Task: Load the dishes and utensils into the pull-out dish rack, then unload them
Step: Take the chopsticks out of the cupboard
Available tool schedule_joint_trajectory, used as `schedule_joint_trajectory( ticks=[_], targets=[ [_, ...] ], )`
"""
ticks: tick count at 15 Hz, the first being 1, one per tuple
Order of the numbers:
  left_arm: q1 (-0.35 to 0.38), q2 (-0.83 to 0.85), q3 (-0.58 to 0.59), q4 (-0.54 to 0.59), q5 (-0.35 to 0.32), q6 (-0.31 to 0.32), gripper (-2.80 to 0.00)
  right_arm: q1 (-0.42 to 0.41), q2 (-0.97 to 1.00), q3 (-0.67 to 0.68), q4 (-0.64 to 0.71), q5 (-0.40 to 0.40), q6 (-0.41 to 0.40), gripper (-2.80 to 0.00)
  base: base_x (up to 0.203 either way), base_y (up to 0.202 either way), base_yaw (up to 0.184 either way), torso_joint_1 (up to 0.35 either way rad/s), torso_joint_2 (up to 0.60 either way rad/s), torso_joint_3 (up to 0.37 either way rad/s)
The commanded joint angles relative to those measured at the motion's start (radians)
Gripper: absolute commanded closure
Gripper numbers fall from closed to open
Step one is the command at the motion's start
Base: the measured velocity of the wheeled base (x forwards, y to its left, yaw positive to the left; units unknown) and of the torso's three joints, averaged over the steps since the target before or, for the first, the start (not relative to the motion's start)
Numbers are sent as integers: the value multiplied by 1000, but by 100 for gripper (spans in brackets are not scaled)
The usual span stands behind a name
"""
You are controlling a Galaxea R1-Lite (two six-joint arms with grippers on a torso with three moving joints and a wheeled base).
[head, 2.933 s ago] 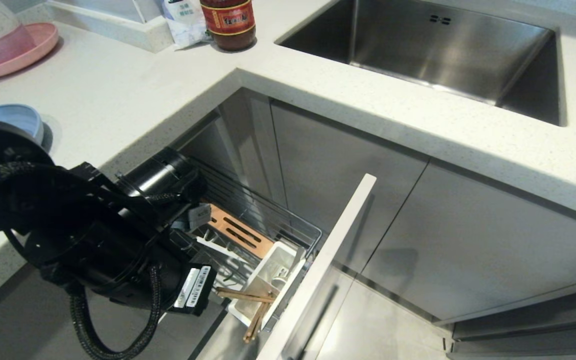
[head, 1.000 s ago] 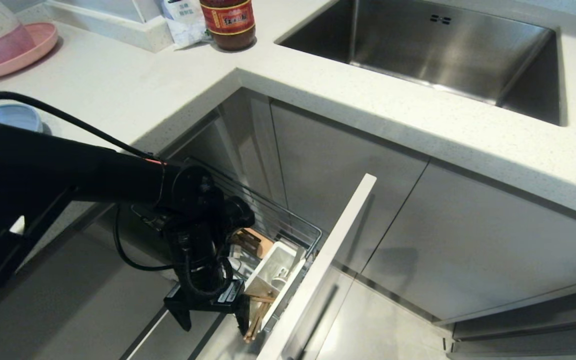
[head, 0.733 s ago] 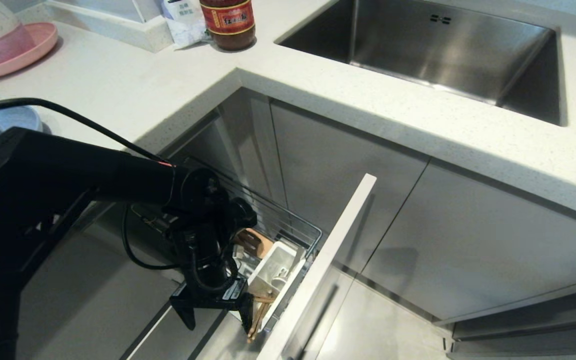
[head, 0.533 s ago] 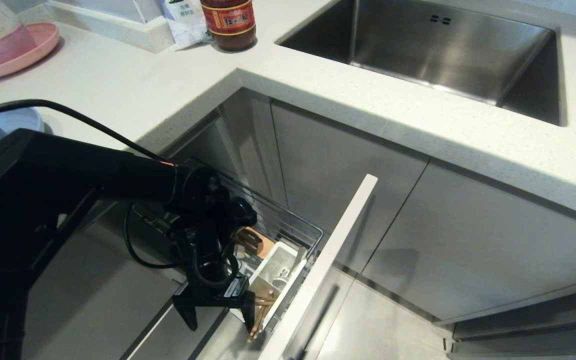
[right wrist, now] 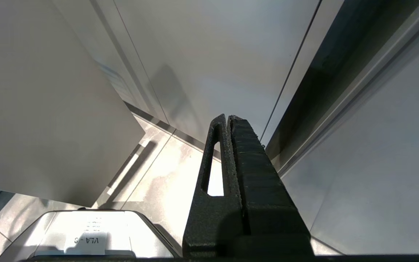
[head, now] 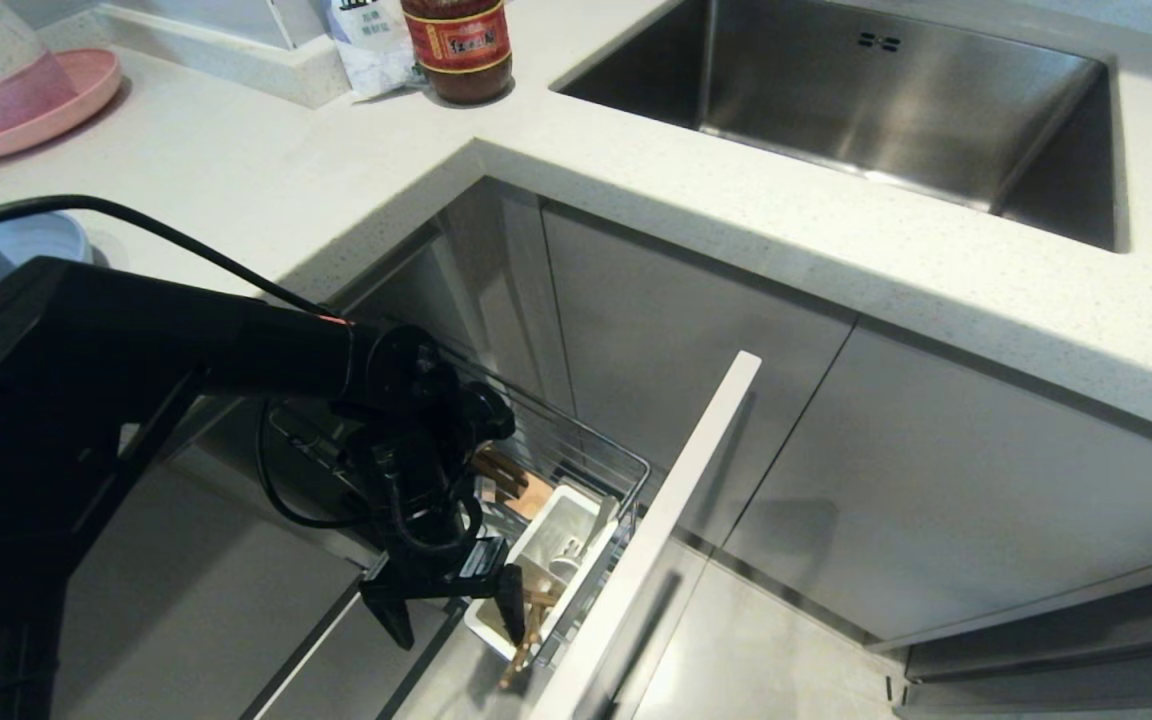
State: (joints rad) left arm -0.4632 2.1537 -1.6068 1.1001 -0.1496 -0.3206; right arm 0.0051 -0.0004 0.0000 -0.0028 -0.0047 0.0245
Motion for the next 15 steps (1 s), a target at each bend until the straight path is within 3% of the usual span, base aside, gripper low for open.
schedule_joint_trajectory(
  ticks=[1,4,9,15],
  targets=[
    [6,-2,1,13,4,2,-280,1,-4,2,0,0,0,0,0,0,0,0,0,0],
    [5,-16,-15,88,3,32,-280,1,-4,2,0,0,0,0,0,0,0,0,0,0],
    [2,-81,-27,143,4,32,-280,0,-4,2,0,0,0,0,0,0,0,0,0,0],
    [15,-24,-44,132,1,33,-280,1,-3,2,0,0,0,0,0,0,0,0,0,0]
  ],
)
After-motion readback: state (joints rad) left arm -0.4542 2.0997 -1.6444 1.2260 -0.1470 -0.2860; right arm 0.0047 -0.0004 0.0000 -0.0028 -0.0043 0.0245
